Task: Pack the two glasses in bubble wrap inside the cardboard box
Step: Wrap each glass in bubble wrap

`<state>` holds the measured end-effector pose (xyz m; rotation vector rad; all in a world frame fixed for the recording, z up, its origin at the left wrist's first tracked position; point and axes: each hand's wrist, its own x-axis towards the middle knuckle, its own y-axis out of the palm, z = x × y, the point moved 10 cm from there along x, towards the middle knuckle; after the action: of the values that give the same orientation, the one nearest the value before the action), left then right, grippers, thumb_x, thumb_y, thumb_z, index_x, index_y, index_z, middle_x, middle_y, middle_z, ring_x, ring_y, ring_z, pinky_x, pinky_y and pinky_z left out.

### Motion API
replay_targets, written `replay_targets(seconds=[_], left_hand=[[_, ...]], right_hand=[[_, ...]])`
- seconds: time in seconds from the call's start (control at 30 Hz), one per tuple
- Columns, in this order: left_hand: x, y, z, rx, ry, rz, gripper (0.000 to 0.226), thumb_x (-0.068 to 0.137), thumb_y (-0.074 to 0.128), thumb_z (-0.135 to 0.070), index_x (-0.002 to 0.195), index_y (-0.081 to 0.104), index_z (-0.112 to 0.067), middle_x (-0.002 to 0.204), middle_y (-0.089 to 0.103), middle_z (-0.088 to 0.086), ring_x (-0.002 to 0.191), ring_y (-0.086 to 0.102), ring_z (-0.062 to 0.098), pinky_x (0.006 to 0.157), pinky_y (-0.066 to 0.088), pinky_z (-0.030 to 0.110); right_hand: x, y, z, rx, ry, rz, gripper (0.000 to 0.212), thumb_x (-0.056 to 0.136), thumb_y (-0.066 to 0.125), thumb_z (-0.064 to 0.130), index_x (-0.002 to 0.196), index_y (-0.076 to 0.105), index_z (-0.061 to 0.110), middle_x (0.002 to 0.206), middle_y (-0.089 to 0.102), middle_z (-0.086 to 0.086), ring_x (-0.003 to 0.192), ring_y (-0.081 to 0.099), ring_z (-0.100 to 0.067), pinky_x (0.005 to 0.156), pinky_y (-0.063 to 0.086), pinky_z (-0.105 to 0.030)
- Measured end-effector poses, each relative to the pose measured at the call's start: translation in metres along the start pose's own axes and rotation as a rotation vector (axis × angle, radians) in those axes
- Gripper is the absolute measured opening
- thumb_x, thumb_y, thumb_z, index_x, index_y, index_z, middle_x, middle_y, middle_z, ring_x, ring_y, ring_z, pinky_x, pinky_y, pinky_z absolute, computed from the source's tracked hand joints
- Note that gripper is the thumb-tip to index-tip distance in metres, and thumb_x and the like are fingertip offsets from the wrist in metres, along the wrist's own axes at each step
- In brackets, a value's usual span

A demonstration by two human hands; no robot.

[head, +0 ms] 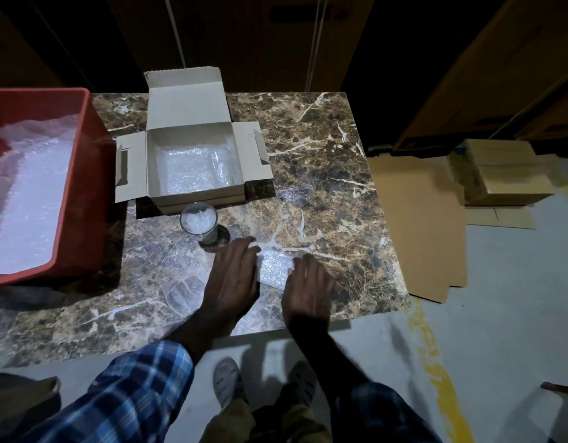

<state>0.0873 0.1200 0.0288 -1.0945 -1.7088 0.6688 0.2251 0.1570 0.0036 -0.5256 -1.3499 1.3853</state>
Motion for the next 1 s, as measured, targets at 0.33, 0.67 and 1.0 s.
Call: replay_targets(seconds=[0.33,0.67,1.0], left_hand=[[-0.041,0.062,0.015,0.180,0.070,0.498,0.057,0.107,0.018,-0.037,0.157,0.027,-0.010,0.165,0.022,0.006,0.155,0.010,0.022,0.124,0.014,0.044],[-0.038,0.049,0.020,0.202,0.075,0.503,0.064,0.107,0.026,-0.045,0.159,0.018,-0.009,0.167,0.012,0.009,0.155,0.004,0.021,0.125,0.009,0.046],[-0.042,0.053,0.029,0.252,-0.005,0.532,0.071,0.105,0.025,-0.054,0.159,0.018,-0.008,0.167,0.012,0.009,0.155,0.006,0.020,0.124,0.007,0.046]], right_hand=[[-0.032,0.033,0.017,0.130,-0.150,0.242,0.052,0.105,0.044,0.023,0.150,0.037,-0.002,0.160,0.031,-0.017,0.151,0.024,-0.027,0.121,0.026,-0.049],[-0.032,0.015,0.000,-0.058,-0.157,0.189,0.058,0.107,0.040,0.034,0.151,0.035,-0.004,0.160,0.029,-0.020,0.150,0.025,-0.031,0.120,0.026,-0.052],[-0.034,0.016,-0.013,-0.094,-0.199,0.149,0.049,0.106,0.045,0.028,0.142,0.050,-0.005,0.149,0.046,-0.023,0.140,0.044,-0.034,0.114,0.037,-0.054]])
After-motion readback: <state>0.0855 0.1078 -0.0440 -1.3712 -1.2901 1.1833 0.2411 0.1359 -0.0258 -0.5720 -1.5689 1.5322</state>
